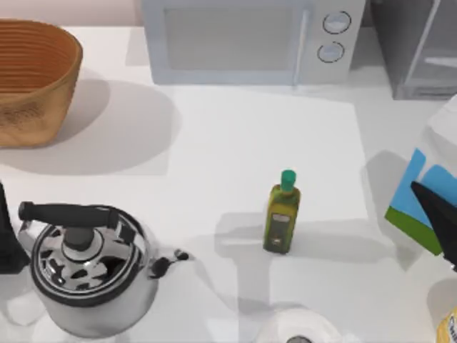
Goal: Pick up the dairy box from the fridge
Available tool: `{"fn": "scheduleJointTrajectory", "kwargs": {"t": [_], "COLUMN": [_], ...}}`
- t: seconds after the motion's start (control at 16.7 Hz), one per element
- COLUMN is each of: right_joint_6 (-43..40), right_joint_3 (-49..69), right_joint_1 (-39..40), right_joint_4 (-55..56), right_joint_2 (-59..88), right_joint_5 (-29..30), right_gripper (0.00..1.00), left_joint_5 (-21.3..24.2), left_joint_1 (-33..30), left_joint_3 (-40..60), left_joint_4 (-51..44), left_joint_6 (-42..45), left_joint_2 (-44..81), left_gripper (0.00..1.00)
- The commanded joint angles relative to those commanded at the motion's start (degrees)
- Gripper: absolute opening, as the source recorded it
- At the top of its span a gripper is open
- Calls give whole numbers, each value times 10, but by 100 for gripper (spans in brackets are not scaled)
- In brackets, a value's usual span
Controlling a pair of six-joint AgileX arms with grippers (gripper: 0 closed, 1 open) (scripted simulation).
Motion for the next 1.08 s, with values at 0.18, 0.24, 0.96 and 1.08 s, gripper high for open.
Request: {"fn": "scheduleJointTrajectory", "kwargs": {"t": [0.18, 0.24, 0.96, 1.08], "right_joint_6": [0, -1, -1, -1], "right_joint_3": [25, 32, 40, 40], "right_joint_1": [39, 51, 69, 69], "right_joint_4": [52, 66, 88, 88], "right_joint_2": [78, 99, 130, 130], "right_joint_5": [39, 51, 69, 69], "right_gripper": [0, 0, 45, 60], "left_joint_5": [0, 0, 0, 0], "left_joint_1": [0, 0, 0, 0], "left_joint_3": [0, 0, 0, 0], "left_joint_4": [0, 0, 0, 0], "left_joint_6": [0, 0, 0, 0], "left_joint_2": [0, 0, 0, 0], "left_gripper": [100, 100, 100, 100]}}
